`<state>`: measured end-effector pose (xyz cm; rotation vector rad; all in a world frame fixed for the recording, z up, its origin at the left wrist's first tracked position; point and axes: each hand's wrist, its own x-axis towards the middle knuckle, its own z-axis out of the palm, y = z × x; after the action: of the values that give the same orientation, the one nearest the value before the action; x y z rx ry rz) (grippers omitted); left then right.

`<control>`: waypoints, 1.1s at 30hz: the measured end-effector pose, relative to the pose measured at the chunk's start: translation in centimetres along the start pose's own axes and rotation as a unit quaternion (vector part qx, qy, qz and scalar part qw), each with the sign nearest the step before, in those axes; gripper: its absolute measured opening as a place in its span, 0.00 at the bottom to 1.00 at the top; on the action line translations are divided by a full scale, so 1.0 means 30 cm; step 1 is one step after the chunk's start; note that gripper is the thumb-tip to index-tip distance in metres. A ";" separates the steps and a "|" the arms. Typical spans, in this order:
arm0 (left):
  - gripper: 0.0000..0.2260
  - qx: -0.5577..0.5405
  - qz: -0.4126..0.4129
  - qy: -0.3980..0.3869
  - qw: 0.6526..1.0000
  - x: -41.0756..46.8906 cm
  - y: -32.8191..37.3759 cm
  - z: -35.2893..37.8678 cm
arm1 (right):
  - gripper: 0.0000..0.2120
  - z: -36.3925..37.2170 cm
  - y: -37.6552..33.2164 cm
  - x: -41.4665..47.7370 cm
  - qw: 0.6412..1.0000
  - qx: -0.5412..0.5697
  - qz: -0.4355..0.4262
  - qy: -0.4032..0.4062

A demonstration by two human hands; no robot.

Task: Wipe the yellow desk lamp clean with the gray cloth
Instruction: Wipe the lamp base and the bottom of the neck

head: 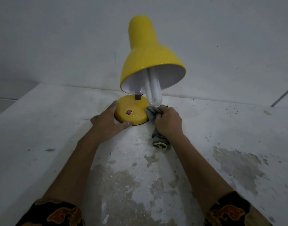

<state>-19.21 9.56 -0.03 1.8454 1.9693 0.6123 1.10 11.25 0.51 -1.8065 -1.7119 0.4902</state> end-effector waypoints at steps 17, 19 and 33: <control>0.45 0.063 -0.024 0.081 0.994 -0.002 0.061 0.080 | 0.11 0.024 -0.046 -0.162 0.997 -0.044 -0.055 0.007; 0.44 0.071 -0.020 0.076 0.994 0.000 0.056 0.077 | 0.12 0.025 -0.039 -0.168 0.997 -0.050 -0.066 0.000; 0.41 0.104 -0.016 0.064 0.992 -0.009 0.049 0.057 | 0.07 -0.019 -0.029 -0.011 1.000 -0.014 0.024 0.014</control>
<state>-17.02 9.47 -0.66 1.9322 2.2163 0.5454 0.76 10.83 1.45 -1.8690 -1.6669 0.4610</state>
